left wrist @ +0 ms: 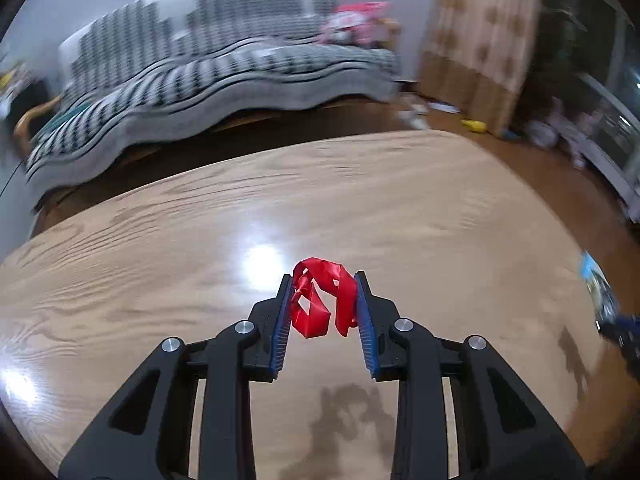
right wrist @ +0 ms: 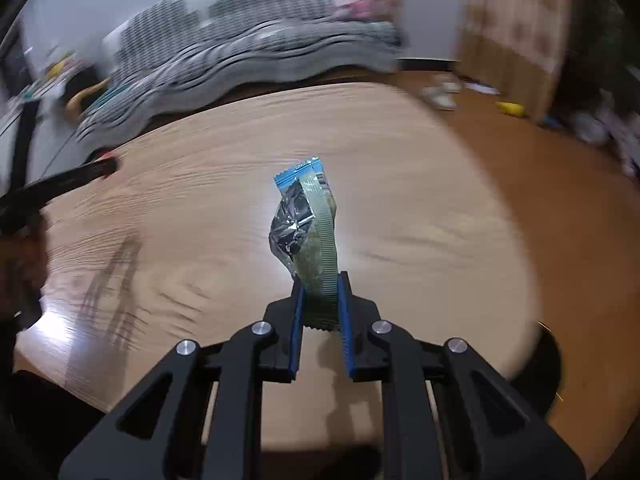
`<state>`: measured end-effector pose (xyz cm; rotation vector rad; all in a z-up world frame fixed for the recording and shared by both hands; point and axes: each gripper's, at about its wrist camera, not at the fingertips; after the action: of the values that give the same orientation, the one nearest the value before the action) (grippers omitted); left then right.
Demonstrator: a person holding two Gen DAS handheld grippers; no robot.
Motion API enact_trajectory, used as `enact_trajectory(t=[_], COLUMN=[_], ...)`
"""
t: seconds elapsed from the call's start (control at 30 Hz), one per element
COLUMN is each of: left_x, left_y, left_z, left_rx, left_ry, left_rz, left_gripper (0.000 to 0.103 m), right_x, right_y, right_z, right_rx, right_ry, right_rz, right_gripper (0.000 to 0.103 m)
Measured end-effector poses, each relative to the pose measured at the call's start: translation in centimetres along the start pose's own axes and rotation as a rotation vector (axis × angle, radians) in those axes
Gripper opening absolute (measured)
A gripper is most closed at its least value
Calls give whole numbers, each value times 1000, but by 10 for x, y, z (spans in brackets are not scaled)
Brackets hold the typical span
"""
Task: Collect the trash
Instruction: 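Carry the snack wrapper and ribbon over the bin and open both tools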
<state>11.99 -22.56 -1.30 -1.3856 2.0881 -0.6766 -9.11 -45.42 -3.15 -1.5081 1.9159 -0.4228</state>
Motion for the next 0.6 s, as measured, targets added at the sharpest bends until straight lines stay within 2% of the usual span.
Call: enact_trajectory(t=[0.07, 0.13, 0.3, 0.4, 0.5, 0.6], left_x=[39, 88, 211, 282, 329, 367], left_y=[5, 12, 29, 42, 55, 63], left_z=[-19, -37, -69, -79, -84, -80], left_rx=[27, 40, 56, 26, 6, -12], left_ry=[40, 110, 250, 337, 394, 426], left_rz=[46, 94, 234, 281, 306, 324], left_gripper=[29, 29, 29, 29, 29, 29], right_x=[40, 81, 164, 204, 240, 258], right_y=[19, 39, 86, 109, 131, 140], right_z=[-28, -54, -85, -88, -83, -80], right_rx=[35, 61, 67, 42, -9, -31], right_ry=[63, 142, 250, 266, 275, 269], right_rz=[66, 130, 273, 355, 428, 463], right_gripper=[16, 16, 16, 16, 16, 16])
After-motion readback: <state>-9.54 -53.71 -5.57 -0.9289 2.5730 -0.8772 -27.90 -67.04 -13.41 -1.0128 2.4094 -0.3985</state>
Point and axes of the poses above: each gripper's, at about its wrist camera, not at the fingertips, and z roughly the way its jaws point, x to its right, y to its underside, and after that the axes turned 14 degrees about -y, right-handed
